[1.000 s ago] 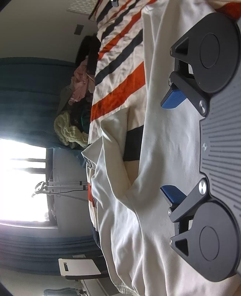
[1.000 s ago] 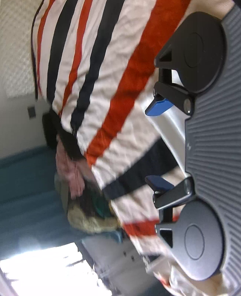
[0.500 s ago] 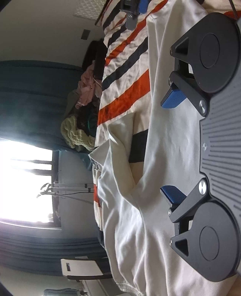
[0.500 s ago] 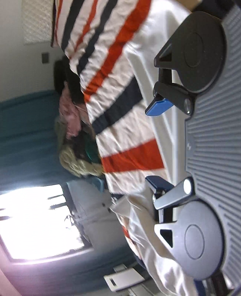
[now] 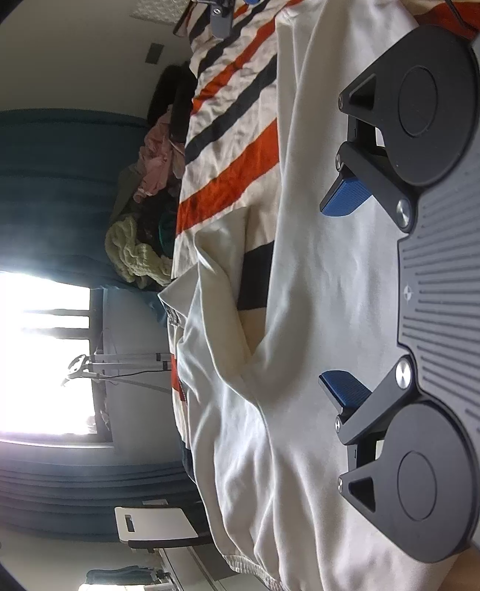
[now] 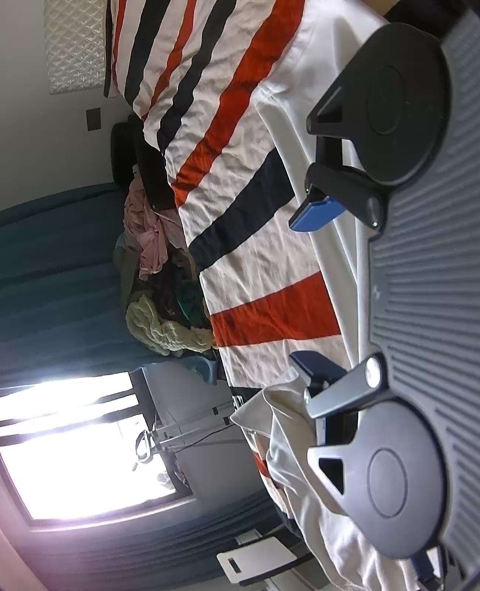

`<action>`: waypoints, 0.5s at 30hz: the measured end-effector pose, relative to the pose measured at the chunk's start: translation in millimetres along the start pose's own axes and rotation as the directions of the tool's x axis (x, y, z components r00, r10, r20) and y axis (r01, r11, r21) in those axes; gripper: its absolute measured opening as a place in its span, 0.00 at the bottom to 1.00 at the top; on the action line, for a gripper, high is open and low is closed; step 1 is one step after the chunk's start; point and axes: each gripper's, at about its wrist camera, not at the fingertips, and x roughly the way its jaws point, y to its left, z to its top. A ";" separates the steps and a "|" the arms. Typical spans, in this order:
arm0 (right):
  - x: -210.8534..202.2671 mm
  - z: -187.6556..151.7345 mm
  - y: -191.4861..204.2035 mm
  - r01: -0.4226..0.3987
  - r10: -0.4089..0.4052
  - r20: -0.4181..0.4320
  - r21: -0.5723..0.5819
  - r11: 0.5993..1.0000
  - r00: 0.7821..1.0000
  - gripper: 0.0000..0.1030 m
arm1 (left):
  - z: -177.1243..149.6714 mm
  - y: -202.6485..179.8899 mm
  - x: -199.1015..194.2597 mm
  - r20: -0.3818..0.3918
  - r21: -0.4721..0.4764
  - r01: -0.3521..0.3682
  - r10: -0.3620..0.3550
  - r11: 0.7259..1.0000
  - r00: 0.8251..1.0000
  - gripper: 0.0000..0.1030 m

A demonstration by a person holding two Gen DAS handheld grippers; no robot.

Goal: Fold clothes

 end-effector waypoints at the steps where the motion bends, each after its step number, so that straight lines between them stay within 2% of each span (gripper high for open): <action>1: -0.7 0.5 -1.2 0.006 -0.006 0.000 0.002 1.000 1.000 0.71 | -1.1 -0.5 0.7 -0.006 -0.001 -0.004 0.004 1.000 1.000 0.89; 7: -1.6 4.2 -10.2 0.056 -0.056 -0.002 0.019 0.998 0.998 0.71 | -4.0 -11.3 11.9 -0.031 0.052 -0.026 0.028 0.998 0.999 0.89; 12: 3.1 5.3 -27.2 0.083 -0.081 -0.018 0.105 0.991 0.997 0.71 | 3.2 -28.9 42.2 -0.040 0.163 -0.055 0.063 0.985 0.997 0.89; 15: 7.0 3.3 -35.3 0.111 -0.110 -0.018 0.138 0.984 0.994 0.71 | 17.4 -38.0 67.7 -0.045 0.177 -0.063 0.072 0.982 0.996 0.89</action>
